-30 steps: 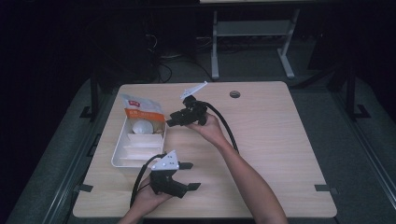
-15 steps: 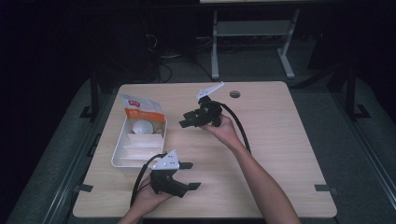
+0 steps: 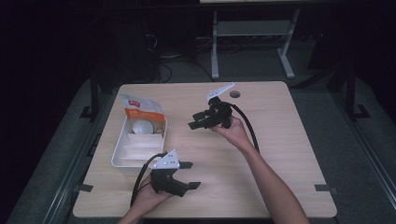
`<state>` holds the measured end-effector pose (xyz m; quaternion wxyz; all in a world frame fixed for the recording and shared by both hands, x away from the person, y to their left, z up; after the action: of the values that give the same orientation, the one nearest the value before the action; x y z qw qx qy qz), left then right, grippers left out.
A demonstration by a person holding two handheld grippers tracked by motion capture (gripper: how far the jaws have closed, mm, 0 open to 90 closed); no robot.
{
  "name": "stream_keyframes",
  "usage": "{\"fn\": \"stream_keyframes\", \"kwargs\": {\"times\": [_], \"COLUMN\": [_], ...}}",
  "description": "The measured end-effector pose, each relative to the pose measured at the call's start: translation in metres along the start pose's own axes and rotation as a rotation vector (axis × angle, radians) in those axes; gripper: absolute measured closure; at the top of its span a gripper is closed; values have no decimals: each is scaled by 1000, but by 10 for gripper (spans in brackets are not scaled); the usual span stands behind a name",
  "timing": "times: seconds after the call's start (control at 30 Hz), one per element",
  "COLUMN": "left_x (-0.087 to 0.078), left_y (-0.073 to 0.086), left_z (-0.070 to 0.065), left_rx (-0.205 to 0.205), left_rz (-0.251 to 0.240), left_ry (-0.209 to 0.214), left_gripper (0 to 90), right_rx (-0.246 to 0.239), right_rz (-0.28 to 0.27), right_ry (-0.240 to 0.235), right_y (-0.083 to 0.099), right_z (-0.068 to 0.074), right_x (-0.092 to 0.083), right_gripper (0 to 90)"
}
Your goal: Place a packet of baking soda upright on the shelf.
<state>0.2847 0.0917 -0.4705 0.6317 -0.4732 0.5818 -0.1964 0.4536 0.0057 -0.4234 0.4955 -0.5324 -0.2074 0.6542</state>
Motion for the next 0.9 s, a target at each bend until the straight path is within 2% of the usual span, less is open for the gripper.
{"fn": "stream_keyframes", "kwargs": {"times": [0.9], "left_x": [1], "left_y": [1], "left_z": [4], "left_rx": [-5], "left_rz": [7], "left_ry": [-9], "left_gripper": [246], "right_rx": [36], "right_rz": [-2], "right_ry": [33], "right_y": [31], "right_z": [-2], "right_x": [-40], "right_gripper": [388]}}
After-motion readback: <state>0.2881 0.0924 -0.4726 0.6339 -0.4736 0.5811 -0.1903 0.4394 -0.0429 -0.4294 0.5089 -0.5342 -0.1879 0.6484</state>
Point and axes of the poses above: each handheld gripper's, and its own axes: x roughly forward along the jaws, y roughly out of its underside, z roughly to its left, the point moved 8 cm from there along x, roughly forward along the jaws, and after that the axes turned 1 degree about -y, right-handed, at the moved point
